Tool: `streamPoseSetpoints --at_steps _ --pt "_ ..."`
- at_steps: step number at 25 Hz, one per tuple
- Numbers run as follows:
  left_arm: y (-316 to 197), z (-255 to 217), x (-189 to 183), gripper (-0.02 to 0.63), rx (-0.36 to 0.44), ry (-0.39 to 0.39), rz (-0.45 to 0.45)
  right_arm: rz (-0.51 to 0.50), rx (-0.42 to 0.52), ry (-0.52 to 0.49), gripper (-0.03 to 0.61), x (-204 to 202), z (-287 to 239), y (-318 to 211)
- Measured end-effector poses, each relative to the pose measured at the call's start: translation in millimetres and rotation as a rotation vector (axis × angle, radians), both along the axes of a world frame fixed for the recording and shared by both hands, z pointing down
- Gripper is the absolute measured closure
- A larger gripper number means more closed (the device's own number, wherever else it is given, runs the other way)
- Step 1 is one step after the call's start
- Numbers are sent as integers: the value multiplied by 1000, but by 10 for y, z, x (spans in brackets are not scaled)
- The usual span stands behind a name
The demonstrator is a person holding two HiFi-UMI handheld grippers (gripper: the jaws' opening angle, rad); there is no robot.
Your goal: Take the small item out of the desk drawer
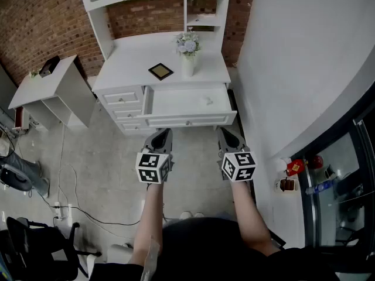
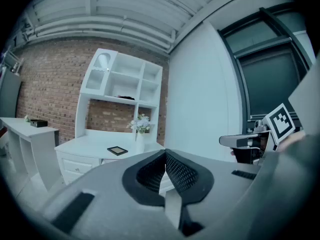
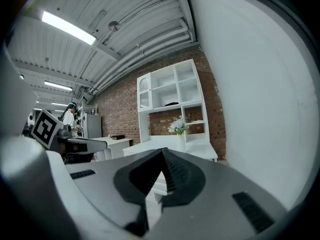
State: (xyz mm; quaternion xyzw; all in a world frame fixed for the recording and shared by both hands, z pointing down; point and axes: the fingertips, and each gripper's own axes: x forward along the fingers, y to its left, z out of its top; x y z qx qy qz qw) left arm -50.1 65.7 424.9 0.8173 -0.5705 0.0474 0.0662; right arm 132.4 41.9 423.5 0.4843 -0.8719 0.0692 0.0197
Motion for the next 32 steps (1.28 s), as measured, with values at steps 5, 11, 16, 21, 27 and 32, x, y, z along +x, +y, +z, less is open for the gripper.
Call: streamPoseSetpoints --at_steps 5,11,16,21,27,32 --pt "13 10 -21 604 -2 3 -4 -8 0 -5 581 -33 -6 14" --pt "12 36 -50 604 -8 5 -10 -16 -4 -9 581 -48 5 14" --pt "10 77 -70 604 -19 3 -11 -29 -14 -17 581 -90 44 37" --pt "-2 118 -58 604 -25 5 -2 -34 -12 -25 581 -99 65 48" --pt "-19 126 -85 604 -27 8 10 -29 -28 -73 478 -117 63 28" --pt "-58 145 -165 604 -27 6 25 -34 -48 -91 399 -220 107 11"
